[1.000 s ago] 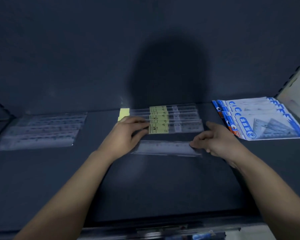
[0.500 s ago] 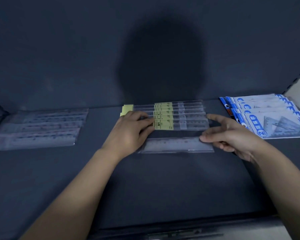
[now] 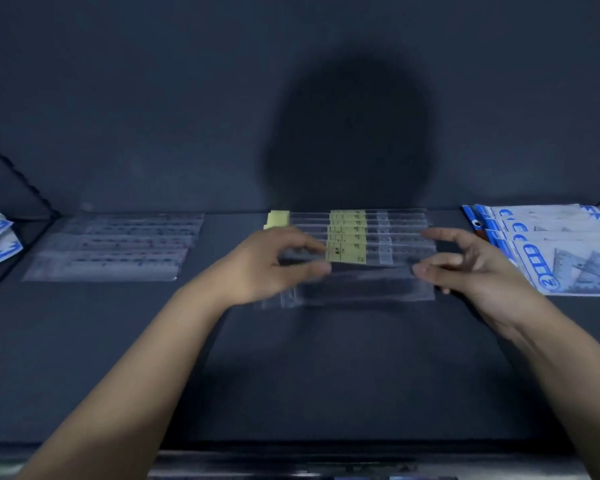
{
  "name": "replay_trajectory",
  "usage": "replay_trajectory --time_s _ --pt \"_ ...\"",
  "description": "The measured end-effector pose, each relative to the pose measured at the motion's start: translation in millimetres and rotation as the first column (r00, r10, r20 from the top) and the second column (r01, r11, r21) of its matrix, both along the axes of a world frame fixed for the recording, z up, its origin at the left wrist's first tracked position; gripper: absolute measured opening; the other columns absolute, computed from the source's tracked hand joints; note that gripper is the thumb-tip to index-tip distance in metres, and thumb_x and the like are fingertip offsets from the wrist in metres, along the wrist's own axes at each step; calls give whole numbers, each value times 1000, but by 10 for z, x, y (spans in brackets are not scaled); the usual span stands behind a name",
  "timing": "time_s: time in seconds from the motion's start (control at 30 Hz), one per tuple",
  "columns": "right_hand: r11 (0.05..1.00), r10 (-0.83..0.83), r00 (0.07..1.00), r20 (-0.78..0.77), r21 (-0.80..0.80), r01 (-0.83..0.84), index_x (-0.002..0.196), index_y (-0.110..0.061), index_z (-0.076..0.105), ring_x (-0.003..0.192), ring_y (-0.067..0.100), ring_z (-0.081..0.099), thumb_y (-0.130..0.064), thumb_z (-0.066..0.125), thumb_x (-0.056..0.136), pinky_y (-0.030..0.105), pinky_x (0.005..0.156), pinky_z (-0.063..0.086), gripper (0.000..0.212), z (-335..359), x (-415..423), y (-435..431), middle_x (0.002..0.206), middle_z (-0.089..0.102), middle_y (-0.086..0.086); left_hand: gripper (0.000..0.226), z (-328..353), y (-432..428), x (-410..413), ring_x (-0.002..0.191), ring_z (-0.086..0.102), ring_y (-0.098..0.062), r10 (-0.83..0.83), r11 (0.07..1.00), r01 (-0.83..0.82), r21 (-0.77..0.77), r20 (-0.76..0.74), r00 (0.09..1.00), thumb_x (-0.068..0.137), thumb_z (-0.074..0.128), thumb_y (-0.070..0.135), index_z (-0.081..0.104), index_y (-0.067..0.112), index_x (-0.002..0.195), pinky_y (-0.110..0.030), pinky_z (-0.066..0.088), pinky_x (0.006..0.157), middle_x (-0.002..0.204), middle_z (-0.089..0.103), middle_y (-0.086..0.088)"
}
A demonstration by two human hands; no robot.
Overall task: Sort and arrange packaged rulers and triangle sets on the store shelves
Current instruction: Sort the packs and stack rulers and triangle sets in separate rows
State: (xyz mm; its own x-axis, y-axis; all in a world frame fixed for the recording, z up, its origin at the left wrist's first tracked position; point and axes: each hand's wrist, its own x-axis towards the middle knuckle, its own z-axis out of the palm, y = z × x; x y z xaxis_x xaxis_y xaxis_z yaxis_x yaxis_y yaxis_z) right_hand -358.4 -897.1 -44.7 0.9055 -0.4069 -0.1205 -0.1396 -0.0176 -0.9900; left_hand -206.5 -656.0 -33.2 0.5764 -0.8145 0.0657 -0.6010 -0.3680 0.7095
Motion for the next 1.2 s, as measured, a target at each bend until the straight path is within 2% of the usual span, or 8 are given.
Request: replay_trajectory --time_s 0.1,0.23,0.47,0.57,0.7,0.8,1.0,1.2 --pt "996 9 999 53 86 -13 114 -18 58 67 11 65 -11 73 63 25 54 55 54 54 104 163 71 69 2 22 44 249 -19 79 62 2 -8 991 17 133 -68 998 78 77 32 70 30 99 -18 49 73 85 69 16" --pt "992 -5 993 122 128 -11 102 -15 63 63 14 68 -10 74 62 30 52 56 42 139 356 637 71 66 3 23 138 763 91 73 63 -9 7 992 3 123 -84 996 81 75 23 69 23 103 -33 51 71 79 67 11" --pt "990 -28 993 111 139 12 89 -4 64 64 12 64 2 67 79 27 53 56 12 83 974 1934 79 59 9 34 225 2085 724 68 57 -21 166 986 -166 30 7 986 75 80 25 68 30 106 -25 47 65 91 68 12" --pt "992 2 996 89 125 -13 92 -1 64 64 10 64 4 69 78 26 55 56 16 34 1233 2457 77 60 8 32 148 2578 1013 69 54 3 210 977 -212 22 53 976 72 82 26 69 33 101 -9 41 65 95 67 15" --pt "970 -12 999 51 -241 24 84 -14 67 67 16 61 -1 76 75 26 59 54 18 -78 1457 2876 76 61 -2 29 72 2936 1243 77 54 8 192 977 -201 65 122 974 75 80 25 69 31 101 -5 37 67 93 60 17" --pt "808 -54 996 65 -583 82 76 -28 64 73 16 61 -12 77 75 22 70 48 20 -217 1449 2971 77 64 -11 23 -10 2945 1253 81 55 -4 96 986 -119 120 181 979 79 75 17 71 21 101 -15 41 74 92 58 7" --pt "674 -38 991 126 -729 119 88 -21 67 94 14 53 -16 76 78 19 80 38 15 -349 1425 2910 92 61 -12 22 -128 2919 1223 105 47 -9 83 983 -131 126 328 941 87 65 23 69 22 108 -14 31 89 109 60 8" --pt "572 22 996 87 -818 59 95 -15 68 95 21 56 -17 68 84 28 87 38 11 -320 1453 2932 98 63 0 21 -89 2919 1159 105 54 -13 107 975 -166 147 343 933 89 61 24 67 20 108 -36 40 97 111 62 7"
